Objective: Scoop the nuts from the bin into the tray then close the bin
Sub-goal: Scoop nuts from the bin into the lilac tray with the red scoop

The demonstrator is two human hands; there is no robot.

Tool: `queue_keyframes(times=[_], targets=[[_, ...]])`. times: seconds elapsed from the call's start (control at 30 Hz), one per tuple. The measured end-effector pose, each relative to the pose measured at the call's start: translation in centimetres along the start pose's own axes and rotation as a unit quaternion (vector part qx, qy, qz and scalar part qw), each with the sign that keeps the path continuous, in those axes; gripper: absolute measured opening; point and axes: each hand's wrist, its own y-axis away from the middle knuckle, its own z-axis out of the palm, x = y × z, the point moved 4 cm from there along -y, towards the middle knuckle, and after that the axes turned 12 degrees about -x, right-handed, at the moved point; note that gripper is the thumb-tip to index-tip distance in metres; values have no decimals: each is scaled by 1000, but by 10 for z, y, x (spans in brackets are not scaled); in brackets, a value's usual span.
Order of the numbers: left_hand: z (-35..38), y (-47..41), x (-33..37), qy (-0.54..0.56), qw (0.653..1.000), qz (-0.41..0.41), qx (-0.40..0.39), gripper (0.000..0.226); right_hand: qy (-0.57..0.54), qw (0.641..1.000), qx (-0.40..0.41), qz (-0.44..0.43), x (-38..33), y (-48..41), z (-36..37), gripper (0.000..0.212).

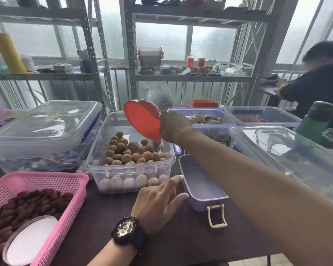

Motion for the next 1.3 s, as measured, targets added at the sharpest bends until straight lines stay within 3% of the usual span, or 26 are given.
queue_keyframes(times=[0.1, 0.23, 0.4, 0.7, 0.9, 1.0, 1.13, 1.23, 1.3], targets=[[-22, 15, -20, 60, 987, -72, 128, 27, 6, 1000, -8, 1, -3, -3, 5, 33], [-39, 26, -49, 123, 954, -152, 225, 35, 26, 1000, -10, -1, -13, -10, 14, 36], [-36, 30, -67, 90, 938, -224, 249, 32, 66, 998, -9, 4, -24, -26, 30, 37], [-35, 30, -69, 59, 929, -233, 281, 18, 101, 994, -43, 17, -37, -47, 58, 34], [-37, 30, -69, 66, 926, -225, 296, 15, 31, 996, -87, 18, -52, -47, 53, 30], [-39, 30, -67, 51, 928, -218, 298, 14, 6, 992, -120, 24, -51, -42, 54, 4], [-39, 30, -66, 52, 930, -212, 296, 14, -97, 972, -205, 56, -44, -35, 57, 16], [-40, 28, -63, 36, 932, -200, 301, 13, -221, 938, -250, 95, -41, -38, 67, 15], [-41, 28, -62, 26, 932, -191, 306, 15, -275, 913, -283, 107, -43, -43, 79, 26]])
